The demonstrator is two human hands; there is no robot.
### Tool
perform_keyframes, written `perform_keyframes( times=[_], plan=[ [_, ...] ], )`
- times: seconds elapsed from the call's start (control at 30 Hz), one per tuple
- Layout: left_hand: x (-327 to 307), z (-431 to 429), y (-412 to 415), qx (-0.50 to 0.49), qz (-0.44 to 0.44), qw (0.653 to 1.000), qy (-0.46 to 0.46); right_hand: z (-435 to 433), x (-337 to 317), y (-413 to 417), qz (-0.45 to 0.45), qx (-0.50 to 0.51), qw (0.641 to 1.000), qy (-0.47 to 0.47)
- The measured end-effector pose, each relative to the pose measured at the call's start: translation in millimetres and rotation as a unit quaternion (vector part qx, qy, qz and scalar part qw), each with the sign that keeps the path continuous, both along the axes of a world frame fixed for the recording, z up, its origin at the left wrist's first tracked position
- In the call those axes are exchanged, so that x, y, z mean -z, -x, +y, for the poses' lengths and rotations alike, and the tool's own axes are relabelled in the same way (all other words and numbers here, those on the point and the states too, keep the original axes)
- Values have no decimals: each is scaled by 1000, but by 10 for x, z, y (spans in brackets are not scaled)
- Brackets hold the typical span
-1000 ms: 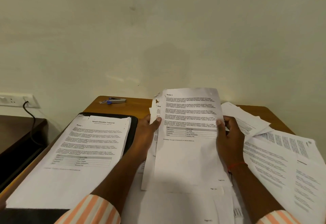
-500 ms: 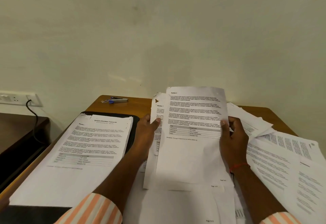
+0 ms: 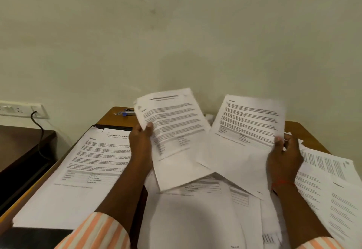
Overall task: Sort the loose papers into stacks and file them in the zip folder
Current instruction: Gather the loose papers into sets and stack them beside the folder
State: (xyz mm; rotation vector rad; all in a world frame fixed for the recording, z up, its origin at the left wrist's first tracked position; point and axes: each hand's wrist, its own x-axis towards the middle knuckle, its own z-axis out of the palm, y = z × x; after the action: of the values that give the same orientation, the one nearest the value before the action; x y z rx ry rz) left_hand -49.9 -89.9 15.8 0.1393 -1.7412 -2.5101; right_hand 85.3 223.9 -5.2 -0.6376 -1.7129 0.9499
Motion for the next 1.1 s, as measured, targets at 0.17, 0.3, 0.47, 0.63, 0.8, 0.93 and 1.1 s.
perform_keyframes(
  times=[0.17, 0.3, 0.47, 0.63, 0.8, 0.93, 1.1],
  plan=[
    [128, -188, 156, -32, -61, 988, -138, 110, -8, -23, -24, 32, 999, 9],
    [6, -192, 119, -38, -69, 994, -71, 106, -31, -40, -38, 28, 999, 7],
    [-31, -86, -1, -16, -31, 995, 93, 32, 13, 35, -41, -59, 997, 16],
    [189, 176, -58, 101, 17, 964, 244, -442, 48, 171, -50, -236, 969, 51],
    [140, 229, -250, 68, 54, 932, 351, -699, 106, 218, -51, -291, 952, 82],
    [189, 197, -183, 62, 45, 913, 400, -632, 56, 165, -38, -286, 950, 120],
    [250, 242, -162, 101, -6, 952, 289, -632, 56, 174, -50, -297, 942, 150]
  ],
)
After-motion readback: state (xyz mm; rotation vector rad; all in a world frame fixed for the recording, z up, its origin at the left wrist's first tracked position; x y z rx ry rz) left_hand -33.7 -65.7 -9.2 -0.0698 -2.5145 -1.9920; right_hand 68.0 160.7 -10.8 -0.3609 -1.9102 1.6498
